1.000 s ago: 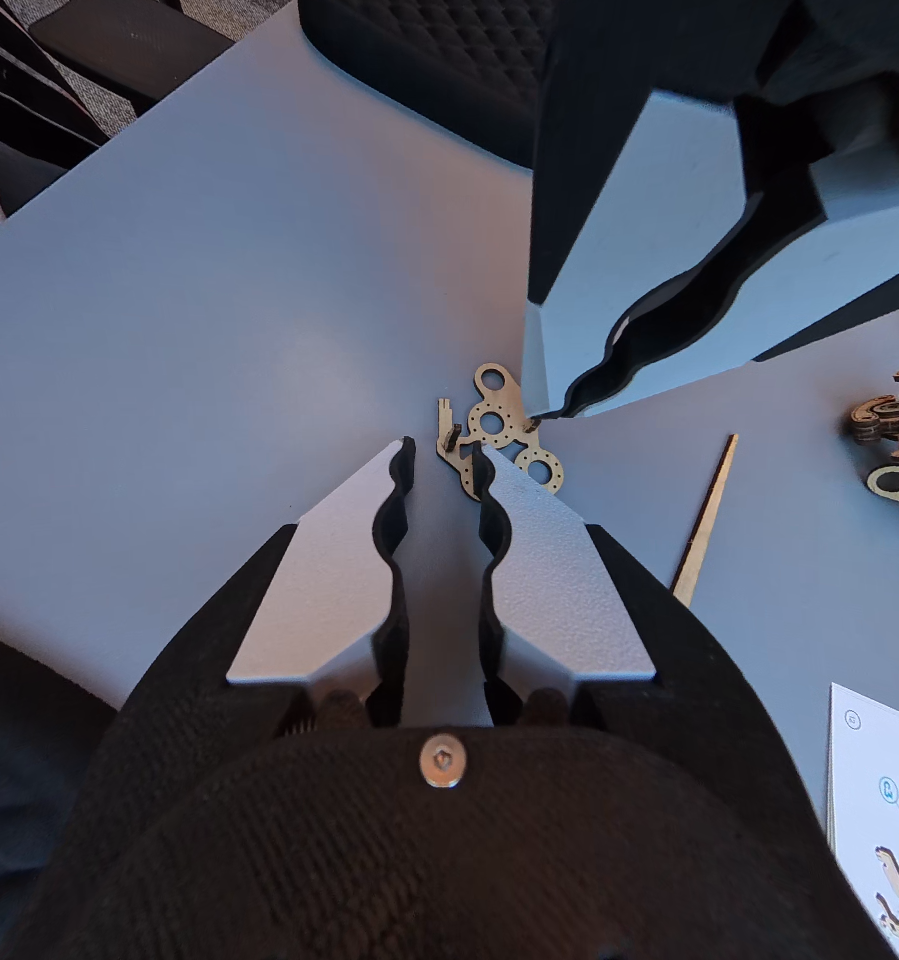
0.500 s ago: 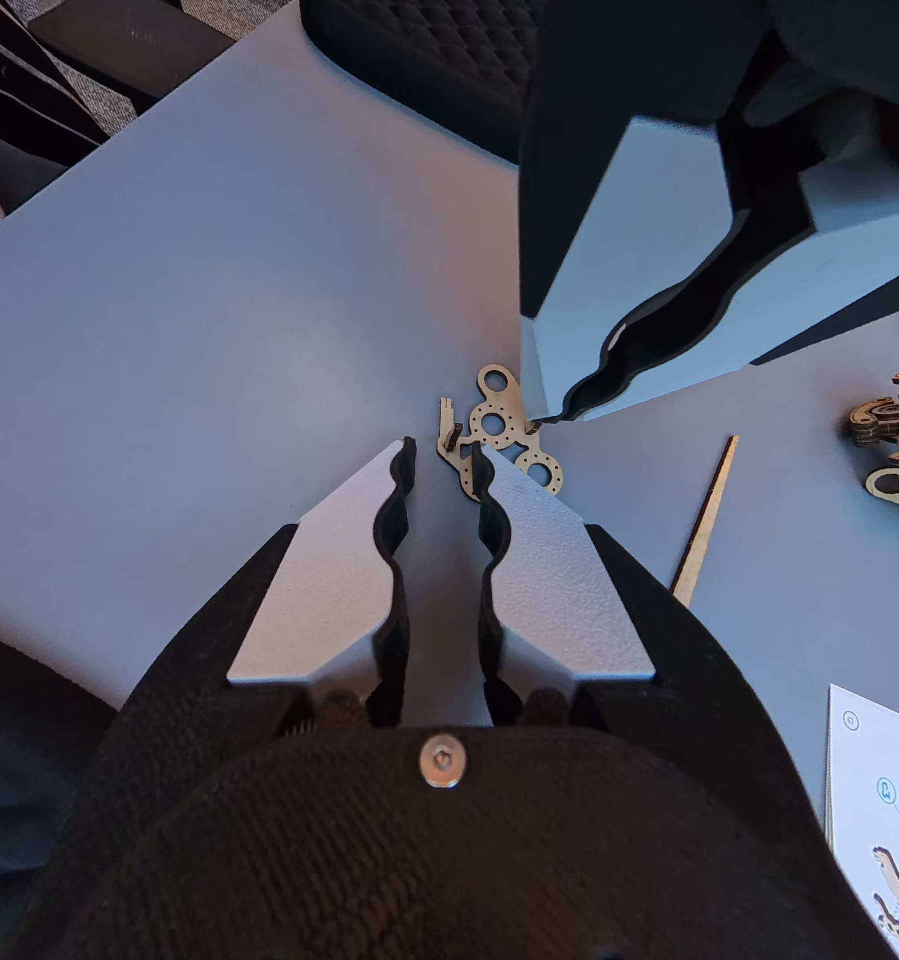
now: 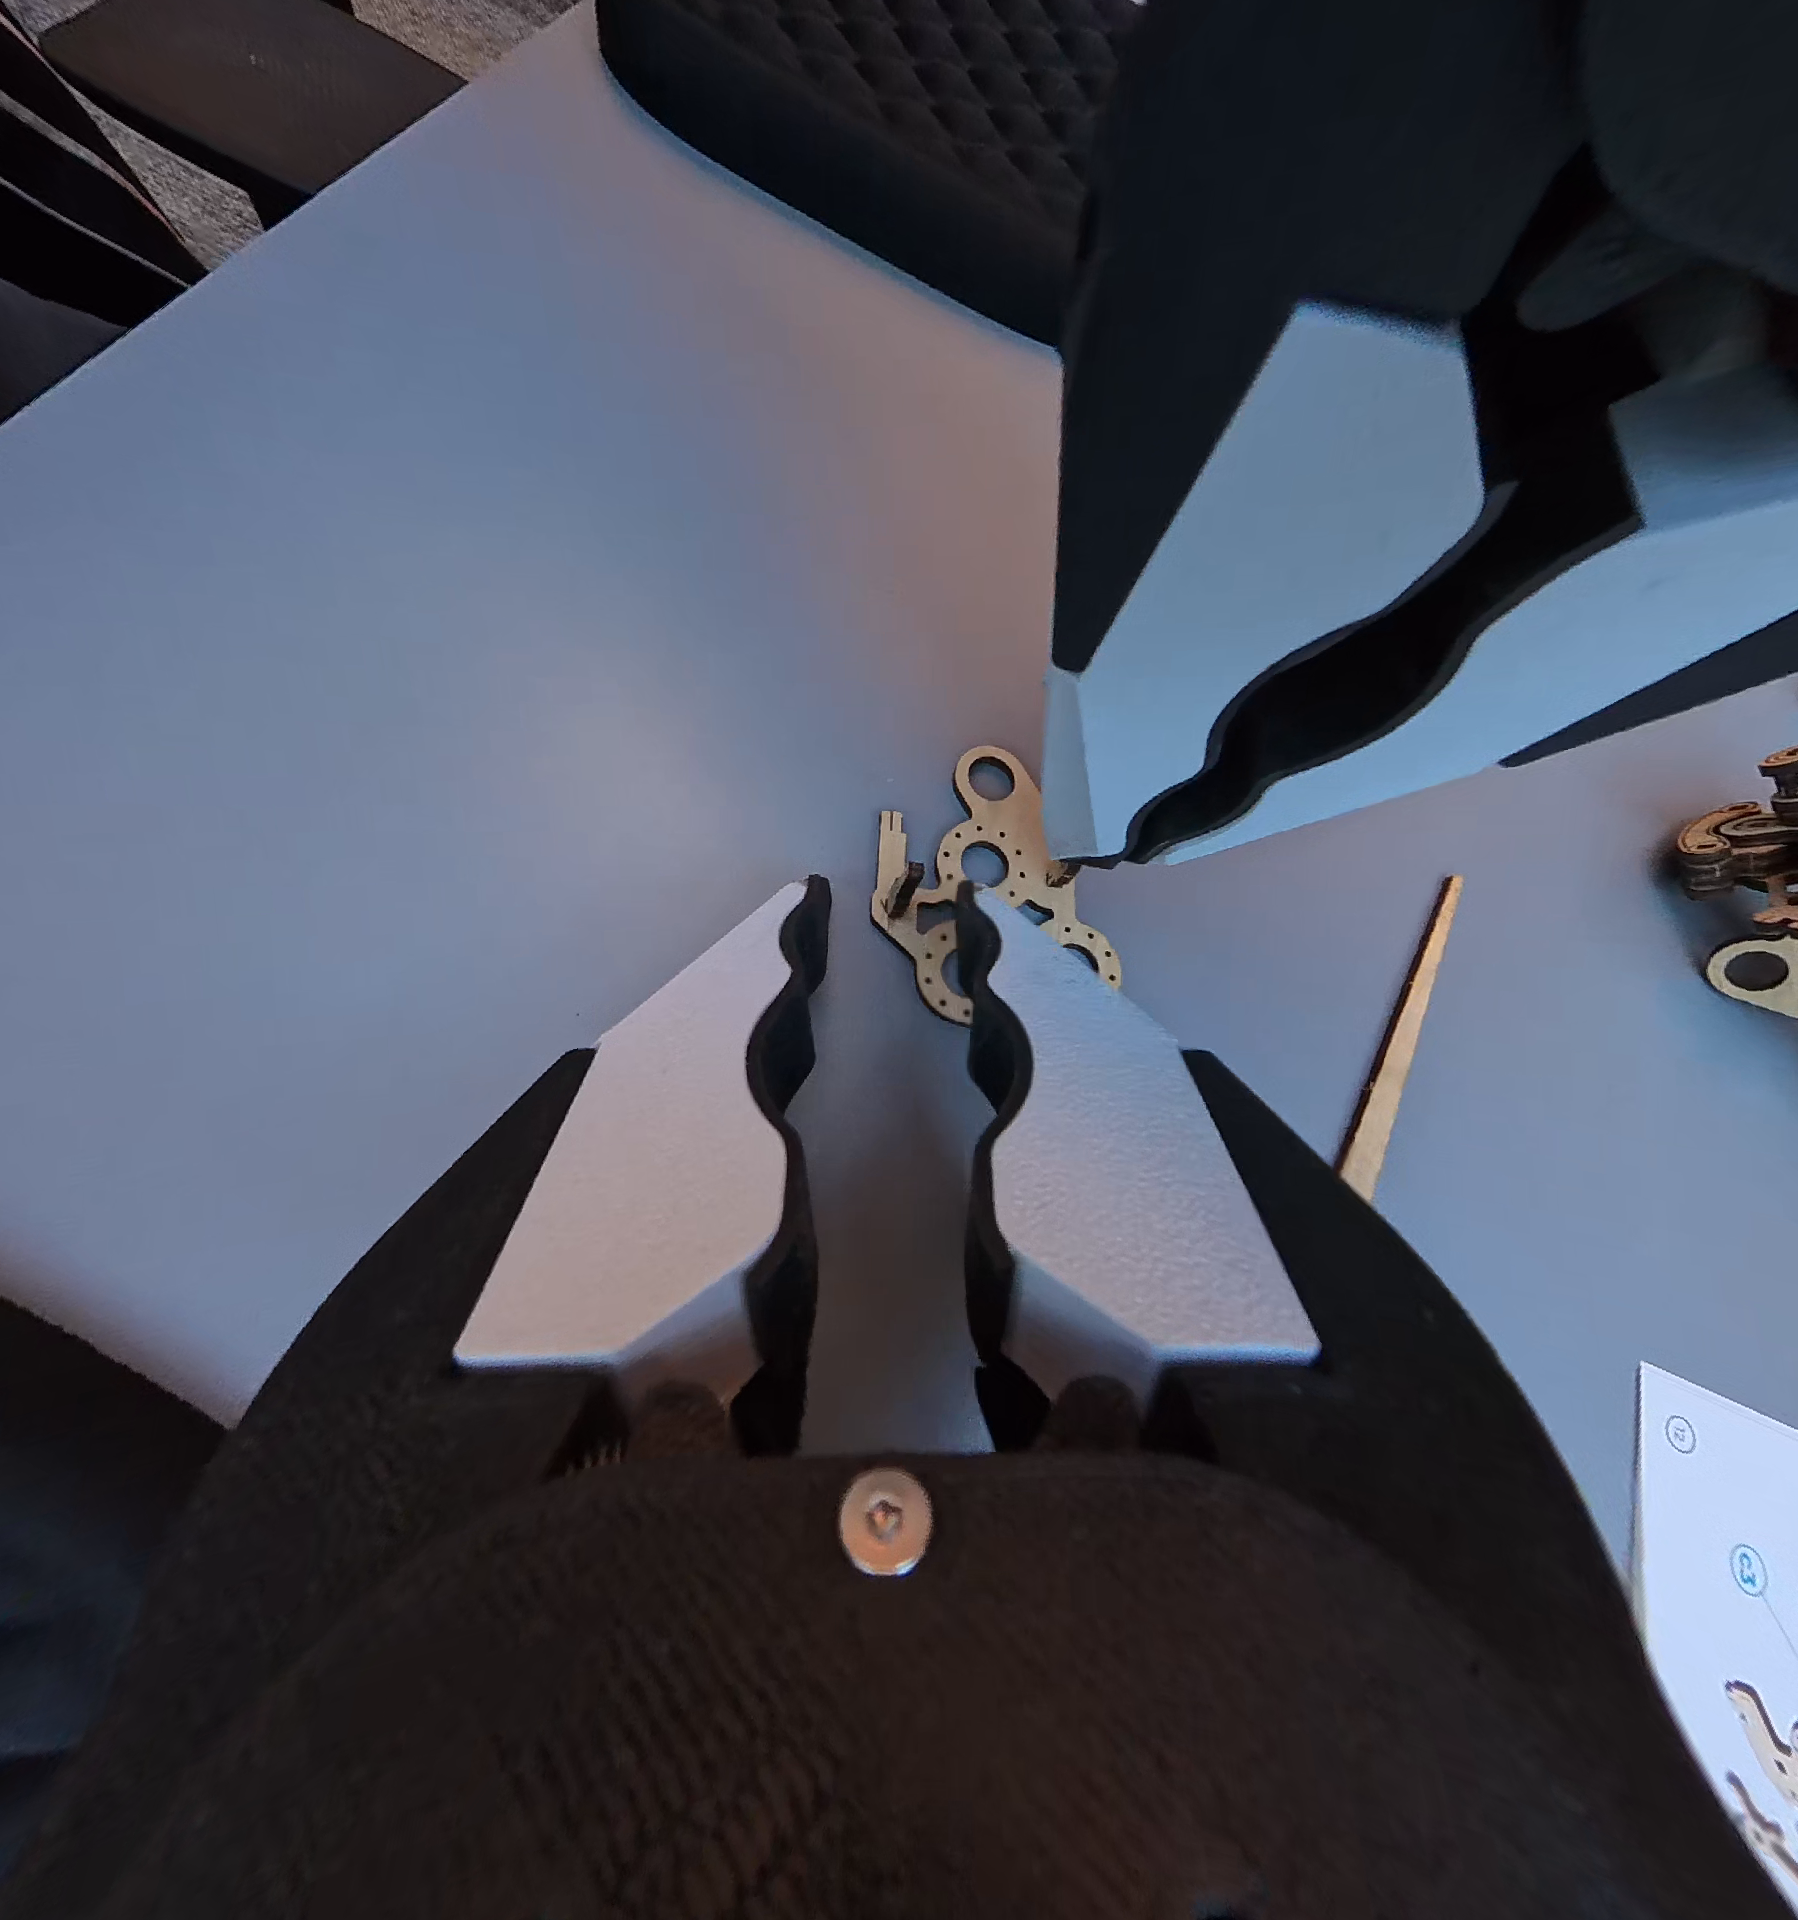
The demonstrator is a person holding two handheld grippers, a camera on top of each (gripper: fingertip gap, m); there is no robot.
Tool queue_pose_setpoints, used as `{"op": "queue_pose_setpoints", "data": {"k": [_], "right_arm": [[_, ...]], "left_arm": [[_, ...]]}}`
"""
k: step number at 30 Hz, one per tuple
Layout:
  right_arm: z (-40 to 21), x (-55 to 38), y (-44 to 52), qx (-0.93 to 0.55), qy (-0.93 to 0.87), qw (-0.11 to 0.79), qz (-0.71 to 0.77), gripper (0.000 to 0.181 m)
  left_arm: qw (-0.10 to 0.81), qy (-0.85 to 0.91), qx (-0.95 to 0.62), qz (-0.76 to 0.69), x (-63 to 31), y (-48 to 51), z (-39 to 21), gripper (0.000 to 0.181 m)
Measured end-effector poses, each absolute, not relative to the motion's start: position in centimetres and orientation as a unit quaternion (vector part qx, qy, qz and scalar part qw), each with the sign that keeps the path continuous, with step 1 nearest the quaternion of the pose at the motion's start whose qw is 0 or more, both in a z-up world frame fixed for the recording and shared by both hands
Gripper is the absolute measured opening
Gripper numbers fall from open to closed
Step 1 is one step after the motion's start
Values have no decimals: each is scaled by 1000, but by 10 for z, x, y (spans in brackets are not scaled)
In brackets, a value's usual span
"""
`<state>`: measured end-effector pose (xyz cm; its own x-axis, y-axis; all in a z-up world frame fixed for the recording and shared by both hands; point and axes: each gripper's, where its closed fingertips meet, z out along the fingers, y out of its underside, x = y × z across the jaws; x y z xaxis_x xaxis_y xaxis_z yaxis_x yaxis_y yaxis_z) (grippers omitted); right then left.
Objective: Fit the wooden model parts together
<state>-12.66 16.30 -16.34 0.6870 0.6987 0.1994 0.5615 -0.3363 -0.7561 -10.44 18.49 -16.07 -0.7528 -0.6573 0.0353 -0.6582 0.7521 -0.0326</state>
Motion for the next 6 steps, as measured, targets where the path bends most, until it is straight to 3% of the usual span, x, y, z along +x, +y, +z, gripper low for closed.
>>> {"op": "queue_pose_setpoints", "data": {"k": [6], "right_arm": [[-162, -118, 169, -826, -355, 433, 65, 38]], "left_arm": [[18, -937, 349, 4, -105, 185, -161, 1]]}}
